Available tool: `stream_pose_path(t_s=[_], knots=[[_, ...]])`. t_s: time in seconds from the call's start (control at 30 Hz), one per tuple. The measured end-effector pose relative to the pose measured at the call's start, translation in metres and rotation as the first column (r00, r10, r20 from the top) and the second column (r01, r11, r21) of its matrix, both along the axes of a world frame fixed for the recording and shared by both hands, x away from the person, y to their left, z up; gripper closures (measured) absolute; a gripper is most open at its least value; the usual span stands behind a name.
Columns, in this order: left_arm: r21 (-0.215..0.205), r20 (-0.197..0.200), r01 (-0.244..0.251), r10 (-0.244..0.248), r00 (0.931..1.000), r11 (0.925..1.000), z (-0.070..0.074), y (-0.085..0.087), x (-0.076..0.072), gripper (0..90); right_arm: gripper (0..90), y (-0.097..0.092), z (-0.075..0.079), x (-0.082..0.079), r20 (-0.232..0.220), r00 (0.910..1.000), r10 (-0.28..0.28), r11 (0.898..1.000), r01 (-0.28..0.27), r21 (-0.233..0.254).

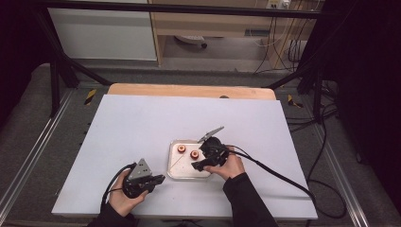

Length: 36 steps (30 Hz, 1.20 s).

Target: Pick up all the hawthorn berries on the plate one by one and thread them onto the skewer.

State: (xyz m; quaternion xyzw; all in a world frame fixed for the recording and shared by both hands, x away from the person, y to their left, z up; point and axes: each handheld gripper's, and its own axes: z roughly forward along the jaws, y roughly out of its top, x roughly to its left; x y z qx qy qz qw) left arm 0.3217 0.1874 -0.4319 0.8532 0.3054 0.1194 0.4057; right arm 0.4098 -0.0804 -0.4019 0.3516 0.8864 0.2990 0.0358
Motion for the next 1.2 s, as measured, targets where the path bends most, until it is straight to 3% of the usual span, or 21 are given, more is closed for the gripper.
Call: stream_pose_path(t_s=[0.17,0.53,1.03,1.1,1.2], knots=[[0.002,-0.004,0.001,-0.001,1.0,1.0,-0.001,-0.001,0.0,88.3,44.9,0.002,-0.007,0.006,-0.068,0.9976,-0.009,1.0,0.008,-0.019],[0.007,-0.013,0.005,-0.005,0.9999,1.0,-0.003,-0.002,0.0,88.4,54.1,0.003,-0.013,0.013,-0.125,0.9922,-0.004,0.999,-0.002,-0.054],[0.01,-0.007,0.002,-0.002,1.0,0.9999,-0.002,-0.003,0.001,88.4,60.0,0.004,-0.018,0.016,-0.146,0.9893,-0.002,0.998,-0.008,-0.066],[0.009,-0.001,-0.001,0.001,1.0,1.0,-0.002,-0.003,0.001,88.4,60.2,0.004,-0.015,0.015,-0.151,0.9884,-0.018,0.999,0.01,-0.051],[0.004,0.003,-0.006,0.006,1.0,1.0,-0.001,-0.003,0.001,88.3,60.3,-0.001,-0.006,0.014,-0.122,0.9922,-0.028,1.0,0.027,-0.008]])
